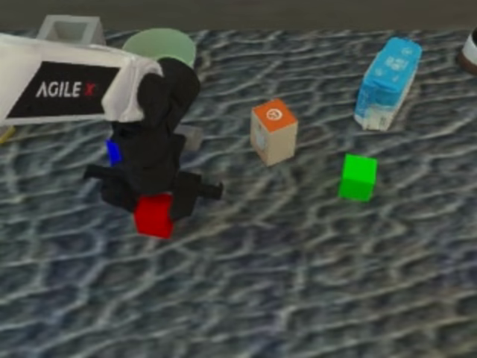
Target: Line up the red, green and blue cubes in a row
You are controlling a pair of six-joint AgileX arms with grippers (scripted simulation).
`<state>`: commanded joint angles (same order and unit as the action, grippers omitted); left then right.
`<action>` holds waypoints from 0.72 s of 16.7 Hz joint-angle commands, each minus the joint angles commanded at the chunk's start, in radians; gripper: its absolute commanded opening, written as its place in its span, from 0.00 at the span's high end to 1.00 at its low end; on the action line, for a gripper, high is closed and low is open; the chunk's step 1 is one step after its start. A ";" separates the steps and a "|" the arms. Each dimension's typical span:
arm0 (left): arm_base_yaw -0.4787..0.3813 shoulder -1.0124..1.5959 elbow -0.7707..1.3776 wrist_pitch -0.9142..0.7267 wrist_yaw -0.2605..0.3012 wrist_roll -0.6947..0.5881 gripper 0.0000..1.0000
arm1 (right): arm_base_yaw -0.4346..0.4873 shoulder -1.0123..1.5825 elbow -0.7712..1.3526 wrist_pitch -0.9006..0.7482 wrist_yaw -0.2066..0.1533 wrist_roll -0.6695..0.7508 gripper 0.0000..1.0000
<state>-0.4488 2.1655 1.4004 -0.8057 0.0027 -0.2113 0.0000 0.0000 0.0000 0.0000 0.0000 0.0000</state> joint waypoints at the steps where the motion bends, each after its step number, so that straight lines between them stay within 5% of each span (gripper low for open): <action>1: 0.000 0.000 0.000 0.000 0.000 0.000 1.00 | 0.000 0.000 0.000 0.000 0.000 0.000 0.00; 12: 0.010 -0.071 0.083 -0.127 -0.009 0.002 1.00 | 0.000 0.000 0.000 0.000 0.000 0.000 0.00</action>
<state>-0.4389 2.0945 1.4832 -0.9322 -0.0060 -0.2091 0.0000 0.0000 0.0000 0.0000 0.0000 0.0000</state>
